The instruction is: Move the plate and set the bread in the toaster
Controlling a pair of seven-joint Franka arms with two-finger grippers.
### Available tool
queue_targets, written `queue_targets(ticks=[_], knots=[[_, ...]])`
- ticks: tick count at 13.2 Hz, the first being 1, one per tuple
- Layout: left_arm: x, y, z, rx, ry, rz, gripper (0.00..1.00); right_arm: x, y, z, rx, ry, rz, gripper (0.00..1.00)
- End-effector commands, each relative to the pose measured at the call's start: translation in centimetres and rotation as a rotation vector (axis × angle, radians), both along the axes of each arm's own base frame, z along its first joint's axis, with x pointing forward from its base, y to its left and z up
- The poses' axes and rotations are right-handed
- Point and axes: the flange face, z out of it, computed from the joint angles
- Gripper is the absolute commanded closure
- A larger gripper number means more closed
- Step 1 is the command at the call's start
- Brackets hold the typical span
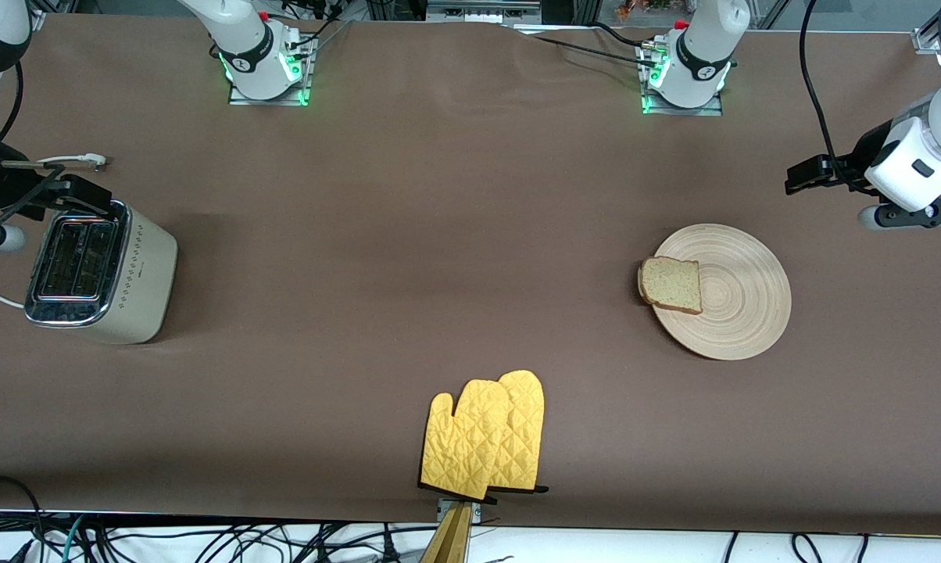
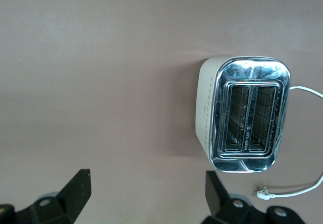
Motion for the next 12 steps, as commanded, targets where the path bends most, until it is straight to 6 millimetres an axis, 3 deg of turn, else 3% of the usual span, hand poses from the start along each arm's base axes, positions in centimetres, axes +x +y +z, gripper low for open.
queue_targets(ticks=[1,12], knots=[[-0.15,0.03,-0.01,-0.027,-0.001,0.003,0.0,-0.06,-0.34,0.28,-0.002,0.007,-0.017,0.0],[0.08,1.01,-0.55,-0.048,0.008,0.027,0.0,-0.02,-0.27,0.26,-0.003,0.007,-0.01,0.0]])
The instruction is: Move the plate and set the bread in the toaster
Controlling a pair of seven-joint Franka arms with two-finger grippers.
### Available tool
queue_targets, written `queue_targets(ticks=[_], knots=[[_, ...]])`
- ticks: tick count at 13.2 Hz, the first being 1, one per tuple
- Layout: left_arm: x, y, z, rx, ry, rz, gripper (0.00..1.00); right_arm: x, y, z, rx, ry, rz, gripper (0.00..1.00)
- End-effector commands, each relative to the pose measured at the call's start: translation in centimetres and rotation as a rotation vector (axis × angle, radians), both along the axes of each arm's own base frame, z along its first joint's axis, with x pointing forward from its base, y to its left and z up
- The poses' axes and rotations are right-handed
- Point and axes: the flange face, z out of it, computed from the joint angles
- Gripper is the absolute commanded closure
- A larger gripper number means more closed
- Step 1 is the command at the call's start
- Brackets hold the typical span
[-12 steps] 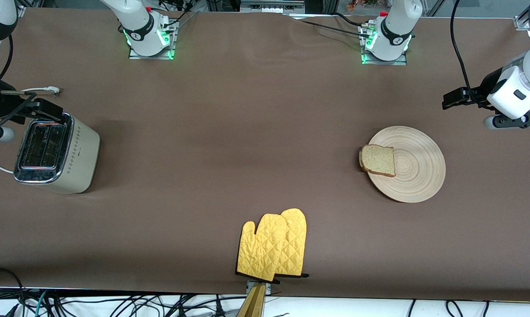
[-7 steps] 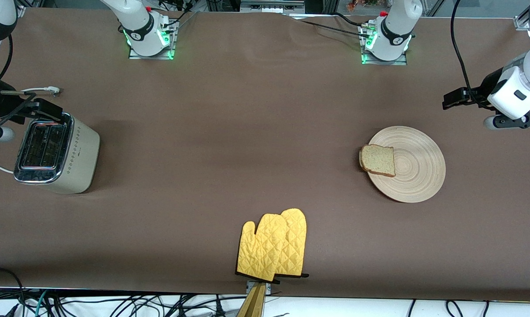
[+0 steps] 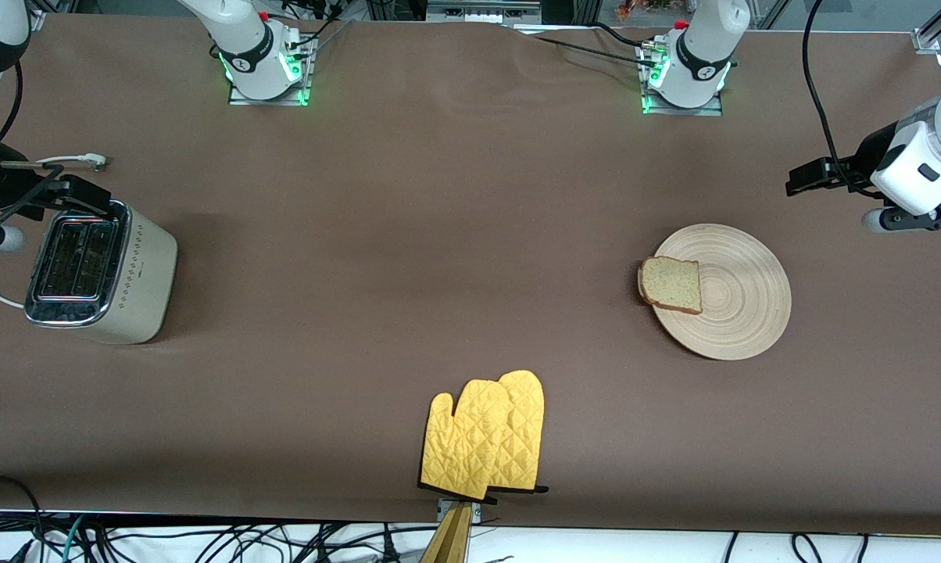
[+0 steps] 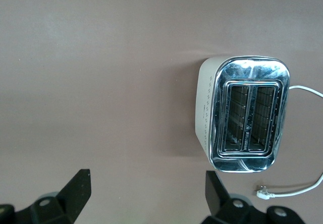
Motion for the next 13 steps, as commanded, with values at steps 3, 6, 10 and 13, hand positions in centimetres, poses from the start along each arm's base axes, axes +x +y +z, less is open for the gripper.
queue_targets(ticks=[3,6,10,13], knots=[[0.0,0.3,-0.1,-0.026,-0.001,0.007,0.0,0.0,-0.2,0.3,-0.003,0.006,-0.004,0.0],[0.1,0.4,-0.4,-0.028,0.003,0.009,0.0,0.0,-0.2,0.3,-0.003,0.006,-0.005,0.0],[0.6,1.6,-1.3,-0.059,0.019,0.042,0.0,0.0,-0.4,0.3,-0.003,0.005,-0.004,0.0],[1.1,3.7,-2.7,-0.111,0.04,0.08,0.0,0.0,-0.3,0.3,-0.002,0.006,-0.002,0.0]])
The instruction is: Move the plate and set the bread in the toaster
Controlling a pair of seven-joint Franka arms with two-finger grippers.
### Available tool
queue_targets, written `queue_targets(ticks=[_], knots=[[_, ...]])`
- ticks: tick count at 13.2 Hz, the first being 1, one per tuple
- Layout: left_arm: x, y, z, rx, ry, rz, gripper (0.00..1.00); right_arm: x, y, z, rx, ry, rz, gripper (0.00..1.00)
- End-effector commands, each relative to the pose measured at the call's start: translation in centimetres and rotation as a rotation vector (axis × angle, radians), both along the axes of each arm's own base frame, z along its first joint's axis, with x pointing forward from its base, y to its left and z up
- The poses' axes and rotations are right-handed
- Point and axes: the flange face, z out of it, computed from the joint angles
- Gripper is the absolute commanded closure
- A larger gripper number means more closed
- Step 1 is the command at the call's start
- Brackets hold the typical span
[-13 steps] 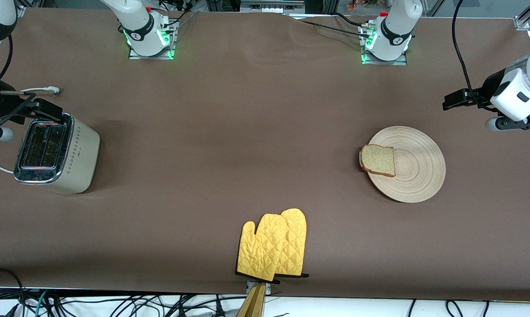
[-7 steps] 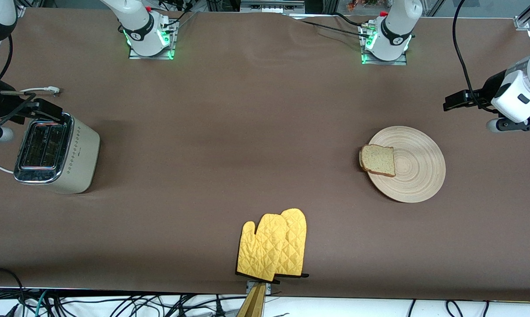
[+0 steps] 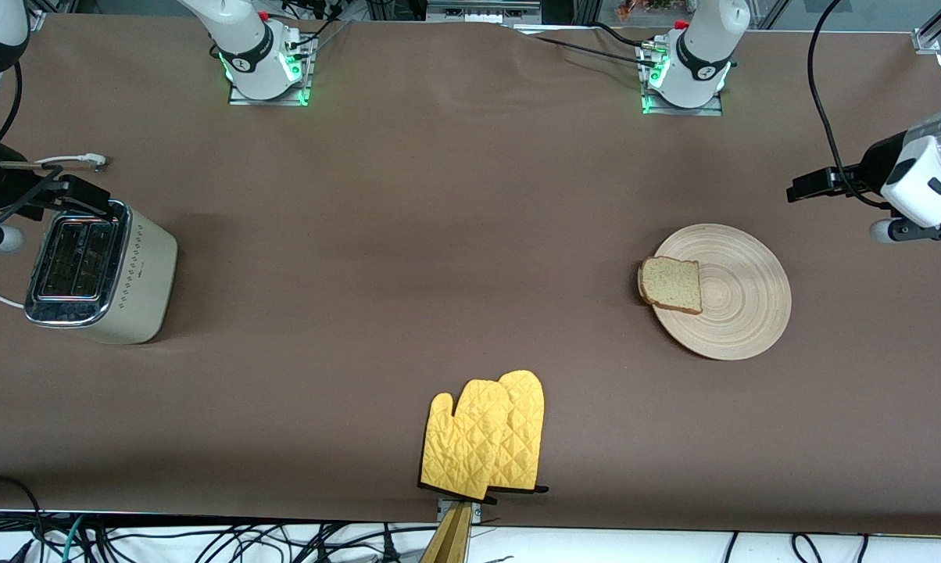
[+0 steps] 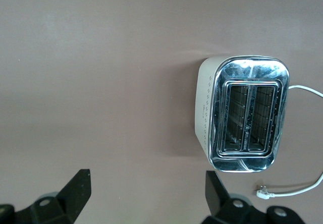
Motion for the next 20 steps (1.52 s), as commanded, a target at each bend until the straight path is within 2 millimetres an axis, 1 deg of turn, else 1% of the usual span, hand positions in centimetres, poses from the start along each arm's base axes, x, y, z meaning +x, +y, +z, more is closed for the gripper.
queue_targets(ticks=[1,4,7,8,9,11,12,14,15,17,18,20], knots=[[0.4,2.0,-0.9,-0.053,0.001,-0.008,0.0,0.0,-0.2,0.3,-0.003,0.006,-0.005,0.0],[0.8,6.1,-2.6,-0.144,-0.003,-0.026,0.0,0.0,-0.3,0.3,-0.002,0.004,-0.002,0.0],[0.9,10.6,-5.2,-0.232,-0.006,-0.057,0.0,0.0,-0.2,0.3,-0.002,0.004,0.0,0.0],[0.9,11.7,-5.7,-0.236,-0.005,-0.048,0.0,0.0,-0.3,0.3,-0.002,0.006,-0.002,0.0],[1.0,12.4,-6.3,-0.248,-0.001,-0.04,0.0,0.0,-0.4,0.3,-0.002,0.004,-0.003,0.0],[0.9,15.0,-8.2,-0.301,-0.005,-0.038,0.0,0.0,-0.3,0.3,-0.002,0.006,-0.002,0.0],[0.7,16.5,-9.7,-0.33,-0.001,-0.038,0.0,0.0,-0.4,0.3,-0.002,0.006,-0.003,0.0],[0.6,18.6,-12.6,-0.391,0.009,-0.024,0.0,0.0,-0.4,0.3,-0.003,0.006,-0.006,0.0],[0.2,20.1,-14.1,-0.418,0.012,-0.012,0.0,0.0,-0.4,0.3,-0.001,0.006,-0.003,0.0],[-0.4,22.4,-17.6,-0.494,0.005,-0.011,0.0,0.0,-0.4,0.3,-0.001,0.006,-0.003,0.0],[-0.8,23.6,-19.6,-0.532,0.004,-0.008,0.0,0.0,-0.4,0.3,-0.001,0.006,-0.003,0.0],[-1.4,25.1,-23.1,-0.603,0.001,0.004,0.0,0.0,-0.4,0.3,-0.001,0.006,-0.003,0.0]])
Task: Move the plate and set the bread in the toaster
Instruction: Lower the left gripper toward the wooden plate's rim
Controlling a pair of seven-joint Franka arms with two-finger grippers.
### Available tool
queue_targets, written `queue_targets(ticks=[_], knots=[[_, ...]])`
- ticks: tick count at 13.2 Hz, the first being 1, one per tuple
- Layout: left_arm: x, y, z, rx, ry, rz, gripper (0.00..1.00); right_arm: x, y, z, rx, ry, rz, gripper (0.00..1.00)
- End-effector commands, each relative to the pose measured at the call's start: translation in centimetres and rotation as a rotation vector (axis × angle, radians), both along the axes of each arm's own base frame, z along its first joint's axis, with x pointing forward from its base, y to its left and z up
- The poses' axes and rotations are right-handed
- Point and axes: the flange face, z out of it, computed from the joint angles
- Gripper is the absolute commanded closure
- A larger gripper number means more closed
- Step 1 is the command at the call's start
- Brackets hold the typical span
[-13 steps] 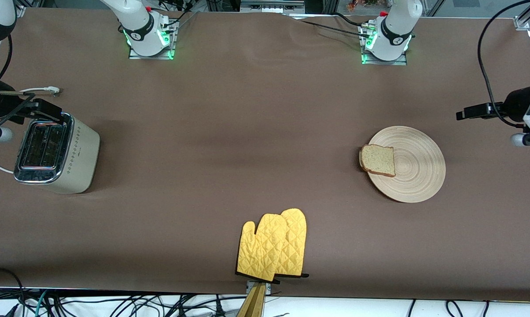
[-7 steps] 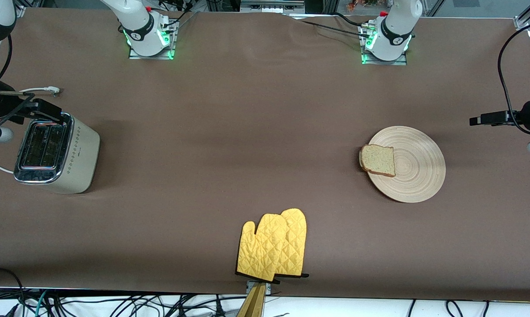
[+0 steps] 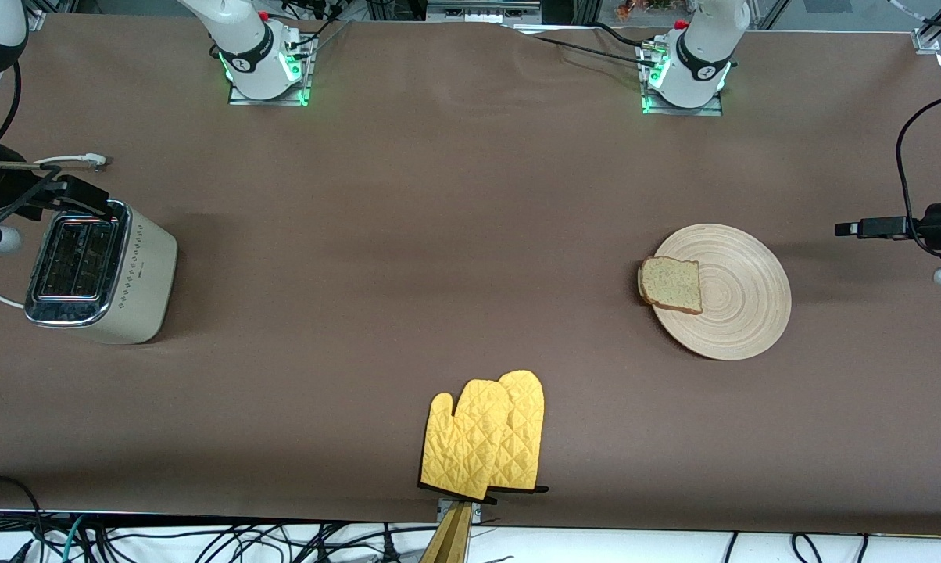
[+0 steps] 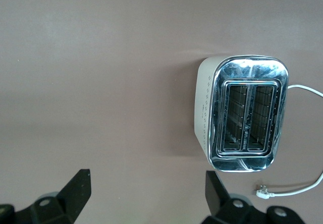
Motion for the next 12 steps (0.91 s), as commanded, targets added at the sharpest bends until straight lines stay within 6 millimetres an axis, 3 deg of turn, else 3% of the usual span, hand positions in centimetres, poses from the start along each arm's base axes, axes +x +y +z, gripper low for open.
queue_targets(ticks=[1,5,7,12], knots=[[-0.2,1.6,-4.3,-0.106,-0.027,0.001,0.0,0.0,-0.2,0.3,-0.001,0.005,-0.003,0.0],[-1.0,1.6,-11.6,-0.239,-0.006,0.033,0.0,0.0,-0.3,0.3,-0.001,0.005,-0.005,0.0],[-2.2,2.6,-15.3,-0.303,-0.004,0.086,0.0,0.0,-0.3,0.3,-0.001,0.005,-0.005,0.0],[-1.7,2.8,-17.5,-0.296,-0.043,0.133,0.0,0.0,-0.2,0.3,-0.001,0.005,-0.005,0.0]])
